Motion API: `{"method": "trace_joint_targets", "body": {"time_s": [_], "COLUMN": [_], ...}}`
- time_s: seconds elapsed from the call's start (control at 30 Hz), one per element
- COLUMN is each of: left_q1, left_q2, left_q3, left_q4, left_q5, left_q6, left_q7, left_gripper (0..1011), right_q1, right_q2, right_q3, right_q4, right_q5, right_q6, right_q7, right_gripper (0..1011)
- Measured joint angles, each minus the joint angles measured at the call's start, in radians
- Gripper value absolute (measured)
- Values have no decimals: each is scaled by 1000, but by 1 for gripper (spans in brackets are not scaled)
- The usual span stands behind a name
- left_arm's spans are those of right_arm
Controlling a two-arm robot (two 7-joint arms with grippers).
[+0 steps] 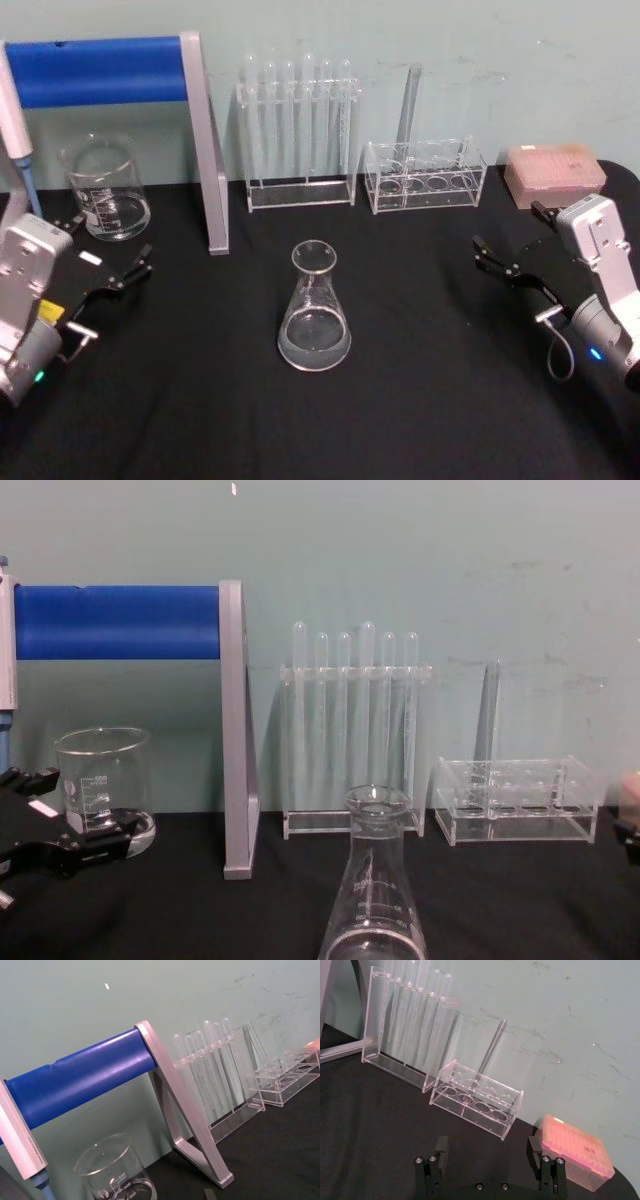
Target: Grasp the erlenmeyer flask with one hand, shake it three times, then place it back.
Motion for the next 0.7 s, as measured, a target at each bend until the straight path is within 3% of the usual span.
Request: {"method": "trace_joint_targets", "body": {"time_s": [0.7], "left_q1": [0], "left_q2": [0], "left_q3": [0], "left_q4": [0], "left_q5": [0], "left_q6": [0], "left_q7": [0], "left_gripper": [1001], "right_q1": [0], "right_q2": [1], "right_q3": [0], "right_q4": [0], "right_q5": [1], "right_q6": [0], "right_q7": [-1], "right_gripper": [1000]}}
